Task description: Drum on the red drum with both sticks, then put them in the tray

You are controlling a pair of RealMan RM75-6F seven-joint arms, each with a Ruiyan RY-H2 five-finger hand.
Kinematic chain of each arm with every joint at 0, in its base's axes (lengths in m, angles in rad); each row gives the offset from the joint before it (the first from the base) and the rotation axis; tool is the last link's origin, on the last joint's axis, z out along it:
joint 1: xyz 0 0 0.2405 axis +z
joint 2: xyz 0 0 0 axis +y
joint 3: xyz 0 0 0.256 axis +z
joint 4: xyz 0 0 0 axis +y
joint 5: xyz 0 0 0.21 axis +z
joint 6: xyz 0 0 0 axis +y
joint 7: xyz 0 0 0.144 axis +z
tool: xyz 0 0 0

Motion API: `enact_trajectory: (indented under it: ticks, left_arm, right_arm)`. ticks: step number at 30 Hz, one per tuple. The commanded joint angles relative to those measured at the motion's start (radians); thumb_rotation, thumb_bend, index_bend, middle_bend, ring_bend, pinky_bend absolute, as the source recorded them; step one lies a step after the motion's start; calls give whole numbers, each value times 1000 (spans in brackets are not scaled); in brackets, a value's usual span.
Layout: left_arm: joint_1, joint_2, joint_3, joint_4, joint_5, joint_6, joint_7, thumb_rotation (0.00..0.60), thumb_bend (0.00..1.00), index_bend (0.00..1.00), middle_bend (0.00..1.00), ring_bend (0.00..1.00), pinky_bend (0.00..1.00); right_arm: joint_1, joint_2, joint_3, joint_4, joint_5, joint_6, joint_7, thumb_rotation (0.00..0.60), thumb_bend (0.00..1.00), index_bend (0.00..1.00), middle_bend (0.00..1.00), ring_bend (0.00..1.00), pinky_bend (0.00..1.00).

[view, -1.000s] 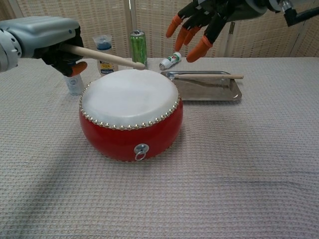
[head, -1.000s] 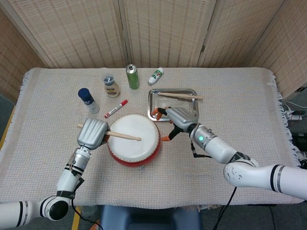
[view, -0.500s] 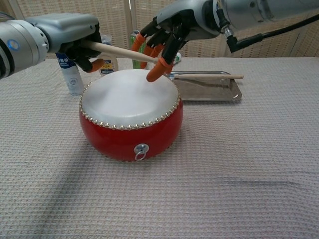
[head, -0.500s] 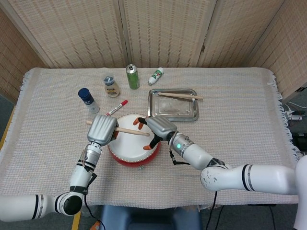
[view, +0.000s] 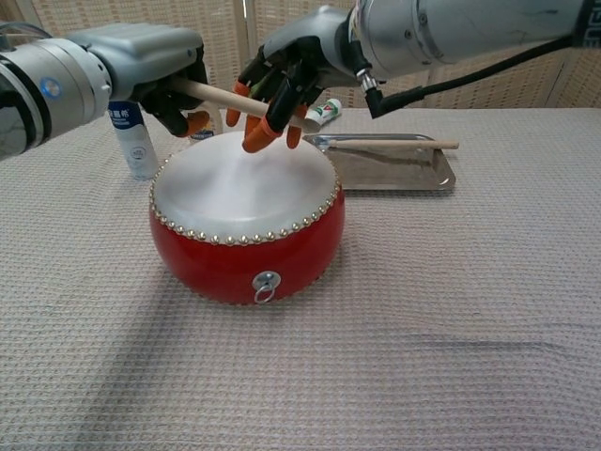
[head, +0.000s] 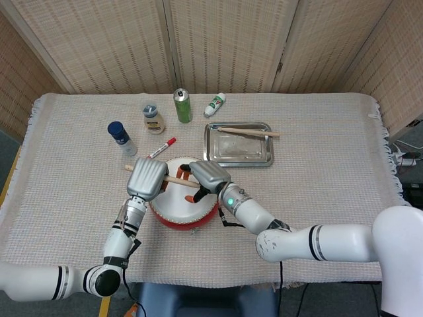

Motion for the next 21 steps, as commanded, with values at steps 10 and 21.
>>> enact_trajectory:
  ticks: [10, 21]
  left_arm:
    - [-26, -37, 25, 30, -6, 30, 41, 600, 496, 894, 993, 982, 1000]
    - [-29, -34, 30, 43, -19, 40, 39, 600, 480, 729, 854, 888, 1000]
  right_arm:
    - [7, -41, 17, 21, 37, 25, -19, 600, 597, 545, 542, 407, 519]
    - [-30, -59, 47, 32, -3, 12, 15, 600, 1000, 696, 676, 553, 622]
